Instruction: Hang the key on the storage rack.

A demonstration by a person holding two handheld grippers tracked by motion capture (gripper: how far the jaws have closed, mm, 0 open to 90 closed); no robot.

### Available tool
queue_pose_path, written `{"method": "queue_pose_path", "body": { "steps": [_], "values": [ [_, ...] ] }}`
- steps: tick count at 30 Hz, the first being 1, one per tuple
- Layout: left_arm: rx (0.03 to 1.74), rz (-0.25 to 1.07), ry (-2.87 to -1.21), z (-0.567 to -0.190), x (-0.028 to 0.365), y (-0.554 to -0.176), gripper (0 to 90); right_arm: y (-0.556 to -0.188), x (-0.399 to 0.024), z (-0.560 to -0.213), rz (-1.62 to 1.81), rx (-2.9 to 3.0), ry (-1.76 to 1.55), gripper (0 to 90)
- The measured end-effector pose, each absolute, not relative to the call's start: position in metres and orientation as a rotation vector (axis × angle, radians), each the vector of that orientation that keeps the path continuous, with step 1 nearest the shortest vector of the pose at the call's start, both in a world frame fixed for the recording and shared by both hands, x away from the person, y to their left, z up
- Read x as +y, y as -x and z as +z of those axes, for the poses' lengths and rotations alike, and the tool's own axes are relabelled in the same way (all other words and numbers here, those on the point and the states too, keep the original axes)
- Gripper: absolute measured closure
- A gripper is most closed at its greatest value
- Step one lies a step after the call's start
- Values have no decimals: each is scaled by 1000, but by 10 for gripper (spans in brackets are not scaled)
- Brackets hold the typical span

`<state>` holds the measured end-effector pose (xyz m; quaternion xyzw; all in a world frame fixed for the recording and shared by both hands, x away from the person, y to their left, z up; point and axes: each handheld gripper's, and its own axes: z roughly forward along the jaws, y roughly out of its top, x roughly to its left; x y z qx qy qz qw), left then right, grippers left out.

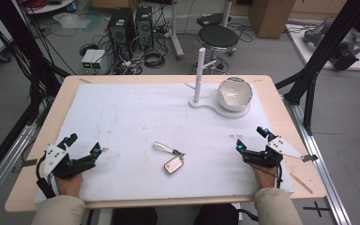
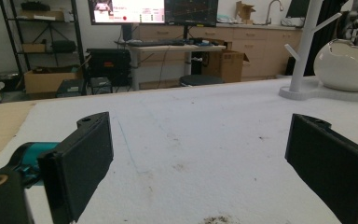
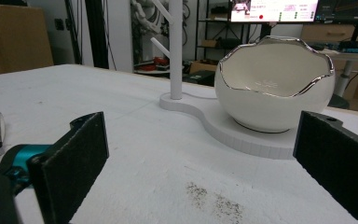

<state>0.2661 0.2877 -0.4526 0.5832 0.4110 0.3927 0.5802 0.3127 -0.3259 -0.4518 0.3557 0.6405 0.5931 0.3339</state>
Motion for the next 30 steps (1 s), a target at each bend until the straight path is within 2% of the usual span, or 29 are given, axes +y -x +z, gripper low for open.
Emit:
{"method": "queue_pose_path", "body": {
  "steps": [19, 24, 30],
  "values": [
    [960, 918, -1363, -453, 288, -266, 79, -316, -321, -449, 1502, 1712, -967, 24],
    [960, 918, -1362, -453, 288, -266, 79, -319, -318, -430, 1533, 1709, -954, 23],
    [960, 920, -1362, -453, 288, -266, 79, -325, -299, -380, 1442, 1854, -826, 24]
  ]
}}
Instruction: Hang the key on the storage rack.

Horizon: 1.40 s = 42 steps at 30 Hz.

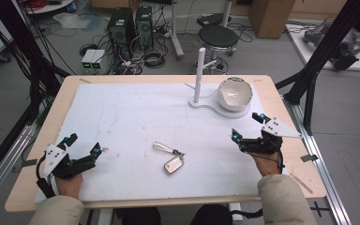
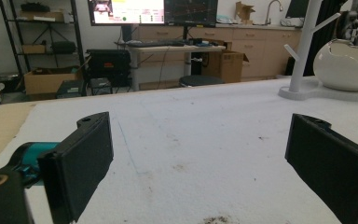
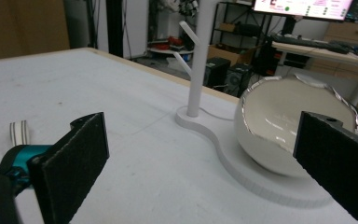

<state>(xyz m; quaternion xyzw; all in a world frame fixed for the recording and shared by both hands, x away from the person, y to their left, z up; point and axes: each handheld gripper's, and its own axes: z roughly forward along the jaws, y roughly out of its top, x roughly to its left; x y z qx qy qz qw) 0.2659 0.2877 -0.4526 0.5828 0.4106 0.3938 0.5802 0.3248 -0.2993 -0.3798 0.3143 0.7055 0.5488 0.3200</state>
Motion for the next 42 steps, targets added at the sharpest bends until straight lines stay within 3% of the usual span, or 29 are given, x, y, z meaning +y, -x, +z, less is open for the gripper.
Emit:
{"method": "queue_pose_path", "body": {
  "steps": [10, 19, 29, 42],
  "values": [
    [962, 917, -1362, -453, 288, -266, 79, -337, -256, -334, 1400, 2074, -676, 24],
    [963, 917, -1362, -453, 288, -266, 79, -354, -209, -317, 1310, 2305, -547, 24],
    [963, 917, -1362, -453, 288, -266, 79, -374, -159, -320, 1193, 2556, -447, 23],
    [960, 918, -1361, -453, 287, -266, 79, -389, -103, -349, 988, 2783, -361, 24]
  ]
}}
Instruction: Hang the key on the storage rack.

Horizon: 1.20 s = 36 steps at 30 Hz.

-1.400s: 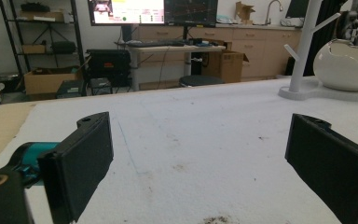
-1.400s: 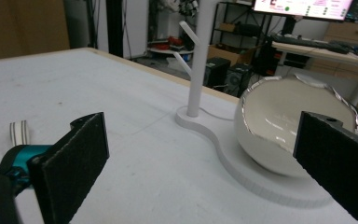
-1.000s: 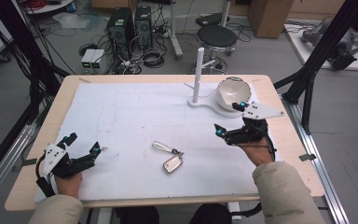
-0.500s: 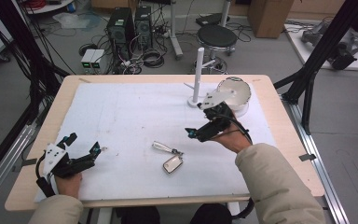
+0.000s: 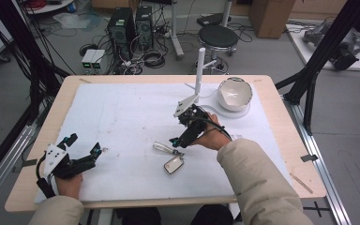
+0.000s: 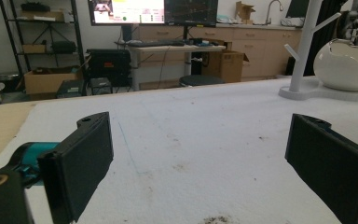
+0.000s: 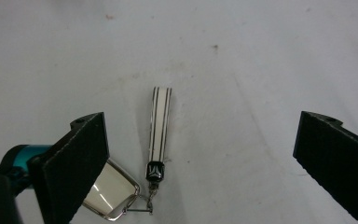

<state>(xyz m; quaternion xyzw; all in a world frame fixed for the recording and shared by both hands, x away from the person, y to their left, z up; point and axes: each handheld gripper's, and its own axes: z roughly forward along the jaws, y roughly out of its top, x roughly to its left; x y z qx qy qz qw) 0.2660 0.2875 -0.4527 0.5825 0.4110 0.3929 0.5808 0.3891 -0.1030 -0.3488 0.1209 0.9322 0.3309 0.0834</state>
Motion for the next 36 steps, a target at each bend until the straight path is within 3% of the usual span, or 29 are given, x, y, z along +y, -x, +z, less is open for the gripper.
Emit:
{"method": "queue_pose_path", "body": {
  "steps": [23, 31, 36],
  "values": [
    [962, 918, -1354, -453, 288, -266, 79, -394, -66, -393, 615, 2961, -343, 52],
    [962, 918, -1356, -453, 288, -266, 79, -397, -62, -400, 532, 2993, -404, 218],
    [962, 918, -1356, -453, 288, -266, 79, -397, -62, -402, 499, 3020, -443, 277]
  ]
}}
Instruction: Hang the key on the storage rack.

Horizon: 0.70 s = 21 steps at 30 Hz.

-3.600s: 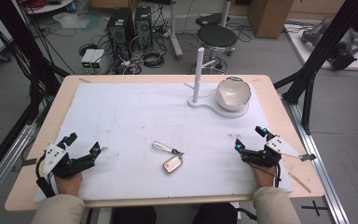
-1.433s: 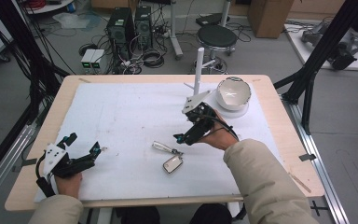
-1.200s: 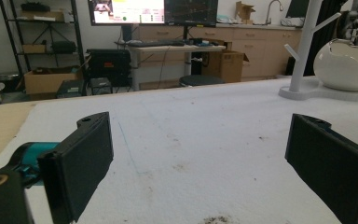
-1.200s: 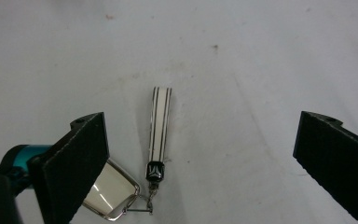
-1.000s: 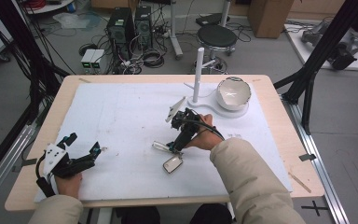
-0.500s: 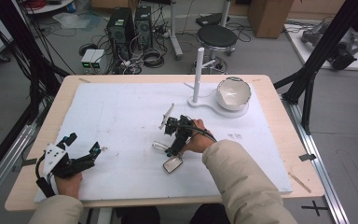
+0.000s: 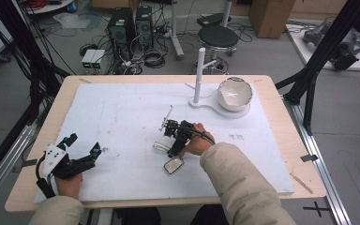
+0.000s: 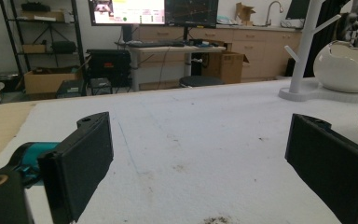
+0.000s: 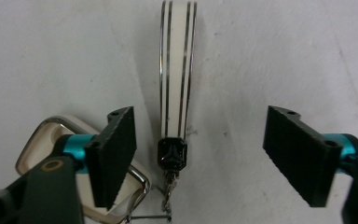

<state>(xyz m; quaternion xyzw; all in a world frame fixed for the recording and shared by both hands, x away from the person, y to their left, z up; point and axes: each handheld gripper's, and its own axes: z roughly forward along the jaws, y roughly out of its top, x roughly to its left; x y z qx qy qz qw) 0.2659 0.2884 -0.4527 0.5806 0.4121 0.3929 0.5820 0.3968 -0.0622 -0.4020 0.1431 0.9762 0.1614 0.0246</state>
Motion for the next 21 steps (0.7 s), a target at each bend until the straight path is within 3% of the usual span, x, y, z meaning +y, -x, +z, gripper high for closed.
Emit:
{"method": "queue_pose_path", "body": {
  "steps": [10, 21],
  "values": [
    [963, 917, -1356, -453, 288, -266, 79, -395, -60, -404, 428, 3086, -467, 536],
    [963, 917, -1355, -453, 288, -266, 79, -394, -58, -405, 403, 3118, -464, 642]
  ]
}}
